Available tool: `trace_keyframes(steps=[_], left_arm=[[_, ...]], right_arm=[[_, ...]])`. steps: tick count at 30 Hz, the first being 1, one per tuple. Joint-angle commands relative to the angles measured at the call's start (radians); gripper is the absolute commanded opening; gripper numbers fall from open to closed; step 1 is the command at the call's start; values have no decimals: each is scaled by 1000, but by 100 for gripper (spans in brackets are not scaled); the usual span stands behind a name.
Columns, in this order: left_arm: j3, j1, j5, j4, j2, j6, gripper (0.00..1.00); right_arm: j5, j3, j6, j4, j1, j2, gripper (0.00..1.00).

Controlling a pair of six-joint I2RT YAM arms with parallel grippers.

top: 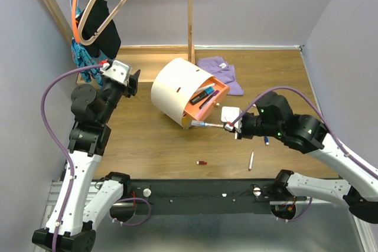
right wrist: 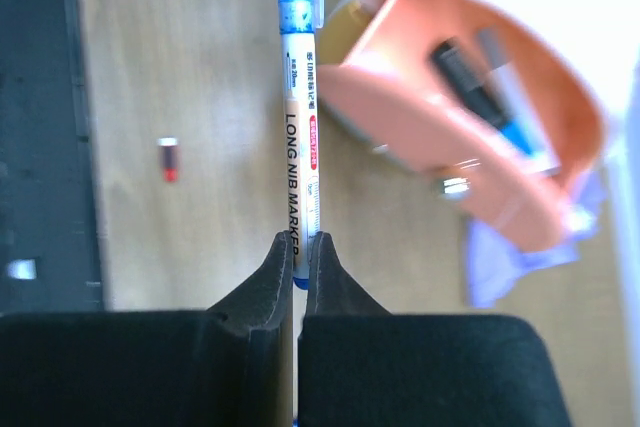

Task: Sort the stationery into containers
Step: Pick up the pen from the center of the board.

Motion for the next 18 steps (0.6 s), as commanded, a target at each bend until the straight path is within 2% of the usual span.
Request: trace_keyframes(steps=[1,3,11,18], left_arm=[[-36,6,101,55,-12,-50,67],[-40,6,122,52,-10,-62,67],[-50,6,135,51,-27,-85,67],[-83,17,133,58,-64,-110,67]], right_arm=[[109,153,-291,-97,5,69,1],[132,175,-414,-96,5,109,2],[211,228,-697,-82,-5,198,2],[146,397,-875,-134,-132,320,2]])
